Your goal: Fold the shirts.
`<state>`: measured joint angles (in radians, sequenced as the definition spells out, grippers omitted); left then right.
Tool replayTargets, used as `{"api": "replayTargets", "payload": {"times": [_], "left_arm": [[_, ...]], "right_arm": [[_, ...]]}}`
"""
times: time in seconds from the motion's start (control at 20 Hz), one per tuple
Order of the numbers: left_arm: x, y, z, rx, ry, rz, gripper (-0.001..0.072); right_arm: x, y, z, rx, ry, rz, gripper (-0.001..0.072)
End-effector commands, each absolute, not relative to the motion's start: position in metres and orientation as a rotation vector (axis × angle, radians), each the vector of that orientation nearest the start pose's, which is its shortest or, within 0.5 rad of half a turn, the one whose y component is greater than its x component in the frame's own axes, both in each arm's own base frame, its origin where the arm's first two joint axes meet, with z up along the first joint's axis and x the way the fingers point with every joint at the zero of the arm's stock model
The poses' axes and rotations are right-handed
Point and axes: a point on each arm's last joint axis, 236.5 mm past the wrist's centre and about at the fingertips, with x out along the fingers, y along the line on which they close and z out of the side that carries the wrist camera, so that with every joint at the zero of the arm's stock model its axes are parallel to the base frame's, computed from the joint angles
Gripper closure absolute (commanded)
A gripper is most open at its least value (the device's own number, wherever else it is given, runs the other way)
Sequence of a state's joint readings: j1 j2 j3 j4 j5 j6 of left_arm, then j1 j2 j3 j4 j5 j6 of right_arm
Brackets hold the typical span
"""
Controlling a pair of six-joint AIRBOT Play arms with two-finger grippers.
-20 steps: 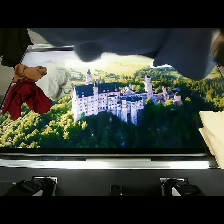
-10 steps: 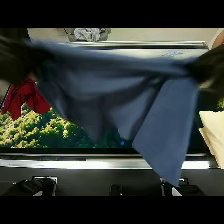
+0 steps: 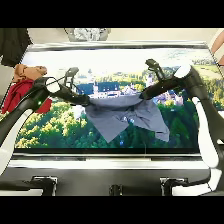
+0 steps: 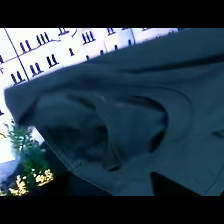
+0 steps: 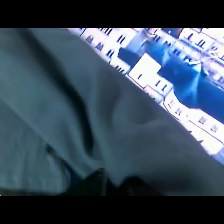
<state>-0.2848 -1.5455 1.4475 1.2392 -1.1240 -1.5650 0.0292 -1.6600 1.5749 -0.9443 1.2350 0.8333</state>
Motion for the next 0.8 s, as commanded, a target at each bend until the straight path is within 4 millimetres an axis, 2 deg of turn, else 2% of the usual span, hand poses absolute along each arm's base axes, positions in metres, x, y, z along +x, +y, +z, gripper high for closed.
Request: {"api": "replayTargets", "payload": {"times": [0.0, 0.05, 0.1, 0.2, 0.25, 0.3, 0.35, 0.4, 0.45, 0.55, 0.65, 0.75], "left_arm": [[0.436, -0.194, -0.004, -0.311, 1.371, -0.470, -0.0006], [0.439, -0.176, 0.011, -0.282, 1.365, -0.491, -0.0006], [0.440, -0.154, 0.027, -0.275, 1.360, -0.493, -0.0006], [0.440, -0.111, 0.044, -0.315, 1.346, -0.439, -0.0005], [0.436, -0.096, 0.043, -0.346, 1.357, -0.408, -0.0005], [0.426, -0.088, 0.034, -0.375, 1.391, -0.385, -0.0005], [0.412, -0.089, 0.019, -0.389, 1.439, -0.380, -0.0005], [0.396, -0.097, 0.001, -0.410, 1.497, -0.390, -0.0005], [0.380, -0.115, -0.018, -0.435, 1.542, -0.434, -0.0005], [0.361, -0.154, -0.048, -0.502, 1.557, -0.494, -0.0005], [0.354, -0.185, -0.071, -0.541, 1.535, -0.488, -0.0006], [0.352, -0.206, -0.083, -0.535, 1.513, -0.489, -0.0005]], "right_arm": [[0.491, 0.154, 0.015, 0.015, 0.998, 0.856, 0.0008], [0.488, 0.135, 0.031, -0.058, 0.995, 0.862, 0.0001], [0.485, 0.102, 0.047, -0.146, 1.012, 0.816, 0.0002], [0.473, 0.018, 0.069, -0.241, 1.082, 0.616, 0.0004], [0.455, -0.022, 0.072, -0.225, 1.157, 0.522, 0.0008], [0.428, -0.056, 0.068, -0.185, 1.262, 0.453, 0.0026], [0.401, -0.079, 0.058, -0.133, 1.360, 0.425, 0.0026], [0.380, -0.088, 0.049, -0.071, 1.429, 0.428, 0.0026], [0.362, -0.091, 0.038, -0.012, 1.482, 0.442, 0.0026], [0.336, -0.082, 0.017, 0.061, 1.552, 0.477, 0.0023], [0.324, -0.073, -0.001, 0.088, 1.570, 0.492, 0.0018], [0.320, -0.069, -0.015, 0.106, 1.567, 0.484, 0.0011]]}}
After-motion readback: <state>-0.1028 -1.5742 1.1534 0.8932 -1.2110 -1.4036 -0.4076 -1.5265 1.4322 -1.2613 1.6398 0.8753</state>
